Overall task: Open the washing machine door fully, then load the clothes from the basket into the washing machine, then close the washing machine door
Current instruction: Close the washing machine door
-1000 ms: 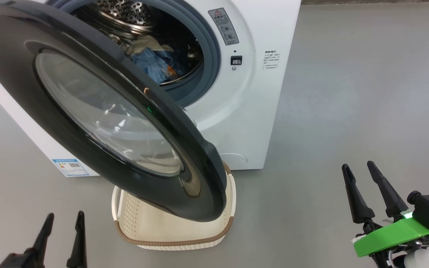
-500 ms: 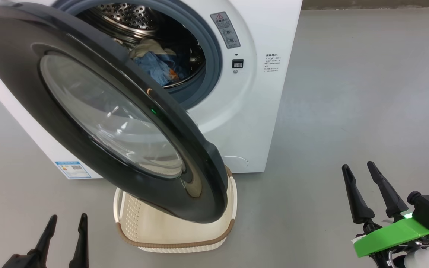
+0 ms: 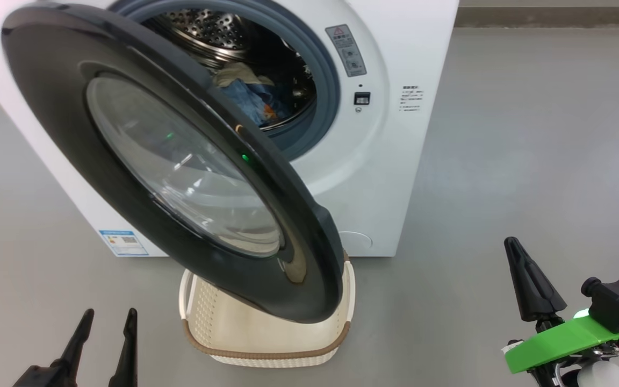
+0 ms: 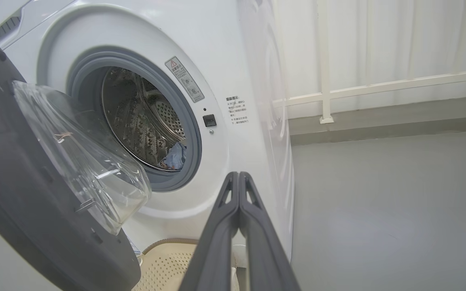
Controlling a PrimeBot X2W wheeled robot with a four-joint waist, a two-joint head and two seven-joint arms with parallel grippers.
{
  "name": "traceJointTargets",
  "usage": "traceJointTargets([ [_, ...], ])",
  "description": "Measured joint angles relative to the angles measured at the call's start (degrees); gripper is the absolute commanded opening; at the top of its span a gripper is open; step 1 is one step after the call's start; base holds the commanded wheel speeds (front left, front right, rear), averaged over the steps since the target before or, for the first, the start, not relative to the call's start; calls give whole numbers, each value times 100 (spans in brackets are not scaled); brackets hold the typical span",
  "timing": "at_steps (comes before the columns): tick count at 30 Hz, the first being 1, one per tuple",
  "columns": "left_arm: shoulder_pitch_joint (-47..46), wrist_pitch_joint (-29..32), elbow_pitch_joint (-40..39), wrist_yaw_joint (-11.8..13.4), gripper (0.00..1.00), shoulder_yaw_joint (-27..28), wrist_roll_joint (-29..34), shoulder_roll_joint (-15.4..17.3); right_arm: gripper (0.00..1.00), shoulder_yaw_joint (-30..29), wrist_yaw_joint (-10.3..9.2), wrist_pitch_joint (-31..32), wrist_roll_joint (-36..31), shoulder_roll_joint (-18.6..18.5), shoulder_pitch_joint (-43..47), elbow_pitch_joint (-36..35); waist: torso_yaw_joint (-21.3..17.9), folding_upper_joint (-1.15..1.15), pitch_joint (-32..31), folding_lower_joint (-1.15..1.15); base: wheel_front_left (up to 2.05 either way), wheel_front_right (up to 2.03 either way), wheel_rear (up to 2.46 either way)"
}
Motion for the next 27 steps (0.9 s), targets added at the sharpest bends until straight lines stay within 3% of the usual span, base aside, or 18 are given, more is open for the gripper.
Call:
traceJointTargets([
  [13, 13, 0, -132, 0, 100, -25, 85, -157, 0, 610, 0, -1, 1, 47, -1145, -661, 378, 0, -108, 0, 0, 0, 0],
  [22, 78, -1, -221, 0, 100, -60, 132, -215, 0, 1519, 0, -19, 3, 77, -1630, -1652, 648, 0, -186, 0, 0, 0, 0],
  [27, 123, 0, -231, 0, 100, -97, 132, -261, 0, 2176, 0, -19, 119, 86, -1628, -1771, 758, 0, -191, 0, 0, 0, 0],
])
